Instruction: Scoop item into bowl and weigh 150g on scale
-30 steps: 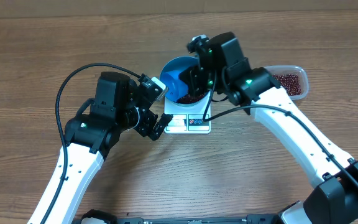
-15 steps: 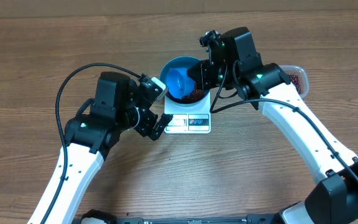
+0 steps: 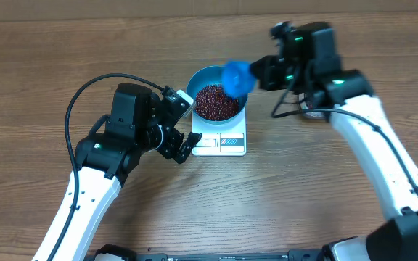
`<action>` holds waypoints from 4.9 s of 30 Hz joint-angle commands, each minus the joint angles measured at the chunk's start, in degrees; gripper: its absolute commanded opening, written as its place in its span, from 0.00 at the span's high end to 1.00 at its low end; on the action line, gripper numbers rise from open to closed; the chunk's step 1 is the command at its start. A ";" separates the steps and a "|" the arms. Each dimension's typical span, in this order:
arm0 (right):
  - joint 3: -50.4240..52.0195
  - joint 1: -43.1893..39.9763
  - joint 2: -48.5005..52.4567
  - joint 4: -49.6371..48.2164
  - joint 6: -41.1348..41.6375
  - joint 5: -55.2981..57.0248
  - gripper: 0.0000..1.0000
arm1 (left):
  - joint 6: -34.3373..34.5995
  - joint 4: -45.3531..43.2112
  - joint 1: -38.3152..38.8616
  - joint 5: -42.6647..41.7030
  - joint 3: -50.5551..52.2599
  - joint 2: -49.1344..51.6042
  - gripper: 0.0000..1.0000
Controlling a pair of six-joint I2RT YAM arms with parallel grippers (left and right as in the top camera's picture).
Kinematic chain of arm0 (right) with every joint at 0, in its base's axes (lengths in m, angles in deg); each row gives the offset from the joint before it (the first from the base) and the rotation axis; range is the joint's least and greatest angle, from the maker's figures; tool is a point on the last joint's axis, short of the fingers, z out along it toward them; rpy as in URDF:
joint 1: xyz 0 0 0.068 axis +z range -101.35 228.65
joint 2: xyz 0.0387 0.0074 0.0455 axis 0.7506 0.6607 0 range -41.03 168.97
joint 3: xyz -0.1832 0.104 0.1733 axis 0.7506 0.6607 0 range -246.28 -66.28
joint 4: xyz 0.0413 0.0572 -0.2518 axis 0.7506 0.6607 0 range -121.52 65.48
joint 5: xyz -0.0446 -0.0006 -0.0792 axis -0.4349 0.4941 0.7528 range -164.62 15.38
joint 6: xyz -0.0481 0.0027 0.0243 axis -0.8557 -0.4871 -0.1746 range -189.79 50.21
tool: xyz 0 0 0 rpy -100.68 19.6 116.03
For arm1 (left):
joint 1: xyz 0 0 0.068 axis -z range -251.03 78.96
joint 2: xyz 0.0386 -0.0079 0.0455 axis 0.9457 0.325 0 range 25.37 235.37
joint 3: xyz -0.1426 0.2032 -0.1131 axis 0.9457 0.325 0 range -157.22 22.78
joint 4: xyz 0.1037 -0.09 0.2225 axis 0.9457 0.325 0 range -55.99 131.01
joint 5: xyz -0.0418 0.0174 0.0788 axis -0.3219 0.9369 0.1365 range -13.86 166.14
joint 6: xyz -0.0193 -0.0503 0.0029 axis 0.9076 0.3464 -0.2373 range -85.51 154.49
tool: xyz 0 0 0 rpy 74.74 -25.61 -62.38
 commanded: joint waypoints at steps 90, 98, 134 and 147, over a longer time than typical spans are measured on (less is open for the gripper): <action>-1.09 15.47 10.67 -2.34 -23.12 13.18 0.96 | -0.87 -0.20 -0.24 -1.03 0.55 0.35 0.00; -1.20 14.80 8.46 -2.36 -20.02 13.20 0.96 | -0.87 -0.20 -0.24 -1.03 0.55 0.35 0.00; -1.18 13.18 0.66 -2.40 -27.28 12.37 0.96 | -0.87 -0.20 -0.24 -1.03 0.55 0.35 0.01; -1.14 13.18 0.70 -1.90 -23.76 11.91 0.96 | -0.87 -0.20 -0.24 -1.03 0.55 0.35 0.00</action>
